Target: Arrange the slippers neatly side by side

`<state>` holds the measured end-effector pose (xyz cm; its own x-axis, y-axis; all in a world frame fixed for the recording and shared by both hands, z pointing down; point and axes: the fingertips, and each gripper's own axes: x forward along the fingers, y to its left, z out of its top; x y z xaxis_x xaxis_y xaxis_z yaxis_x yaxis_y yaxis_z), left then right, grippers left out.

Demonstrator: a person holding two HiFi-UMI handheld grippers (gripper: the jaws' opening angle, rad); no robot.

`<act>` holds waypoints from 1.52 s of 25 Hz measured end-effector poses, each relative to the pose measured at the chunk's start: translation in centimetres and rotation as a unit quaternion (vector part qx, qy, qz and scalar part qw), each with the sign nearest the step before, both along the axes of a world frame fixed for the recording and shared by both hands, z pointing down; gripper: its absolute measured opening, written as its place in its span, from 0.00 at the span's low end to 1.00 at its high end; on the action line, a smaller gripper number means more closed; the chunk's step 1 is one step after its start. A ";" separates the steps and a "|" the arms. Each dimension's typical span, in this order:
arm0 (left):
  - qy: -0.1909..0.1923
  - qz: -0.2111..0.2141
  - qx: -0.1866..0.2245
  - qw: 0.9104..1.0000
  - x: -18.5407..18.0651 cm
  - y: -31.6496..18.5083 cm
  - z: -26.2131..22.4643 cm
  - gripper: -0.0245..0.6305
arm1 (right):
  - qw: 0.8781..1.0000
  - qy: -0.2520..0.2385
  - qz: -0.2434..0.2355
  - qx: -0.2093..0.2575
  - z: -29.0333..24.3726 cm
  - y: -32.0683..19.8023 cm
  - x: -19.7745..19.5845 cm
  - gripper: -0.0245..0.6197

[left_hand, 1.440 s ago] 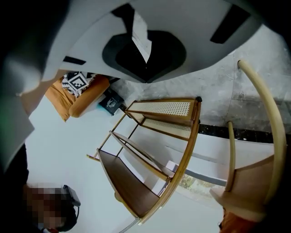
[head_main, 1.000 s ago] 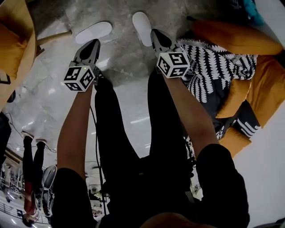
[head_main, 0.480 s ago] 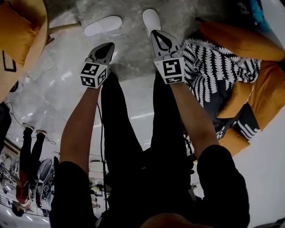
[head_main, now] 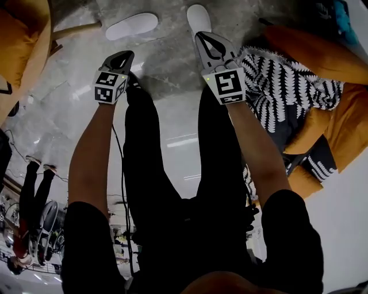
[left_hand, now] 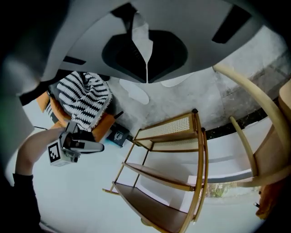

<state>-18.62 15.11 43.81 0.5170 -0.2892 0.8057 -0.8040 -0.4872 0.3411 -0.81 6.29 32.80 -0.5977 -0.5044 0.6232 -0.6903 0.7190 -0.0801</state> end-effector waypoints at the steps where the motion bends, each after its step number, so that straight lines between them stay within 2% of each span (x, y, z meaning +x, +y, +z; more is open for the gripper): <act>1: -0.008 0.005 -0.009 1.000 -0.6 0.1 1.2 0.06 | 1.000 0.002 -0.001 0.000 0.6 0.0 0.2 0.09; 3: -0.012 -0.008 -0.039 0.999 -1.8 0.2 3.7 0.06 | 1.000 0.005 0.002 -0.003 2.2 0.3 0.8 0.09; 5: -0.009 -0.049 -0.069 0.996 -2.9 0.0 6.4 0.07 | 1.000 0.006 0.008 -0.007 3.9 0.5 1.6 0.09; 8: -0.015 -0.095 -0.095 0.991 -4.4 -0.5 10.4 0.21 | 1.000 0.009 0.007 -0.010 6.5 0.8 2.5 0.09; 15: -0.007 -0.111 -0.136 0.985 -5.0 -1.5 18.5 0.27 | 1.000 0.019 0.011 -0.011 12.1 0.0 3.7 0.09; 19: 0.010 -0.122 -0.146 0.982 -4.2 -2.6 21.5 0.27 | 1.000 0.021 0.020 -0.007 13.9 -1.2 4.4 0.09; 25: 0.011 -0.145 -0.161 0.976 -4.0 -3.4 24.8 0.27 | 0.999 0.014 0.033 0.004 15.2 -1.8 4.7 0.09; 29: 0.022 -0.195 -0.185 0.963 -4.1 -3.0 25.9 0.26 | 0.999 0.002 0.031 0.021 14.7 -1.7 4.6 0.09; 33: 0.039 -0.228 -0.185 0.955 -3.6 -3.3 25.4 0.11 | 0.999 -0.001 0.041 0.016 14.4 -1.5 5.4 0.09; 38: 0.078 -0.289 -0.195 0.934 -3.7 -4.0 23.7 0.08 | 0.998 0.004 0.055 0.005 13.7 -1.6 5.5 0.09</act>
<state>-22.30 11.14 67.47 0.4855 -0.2570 0.8356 -0.8194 0.1994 0.5374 4.65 4.64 46.45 -0.5336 -0.5729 0.6221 -0.7653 0.6402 -0.0669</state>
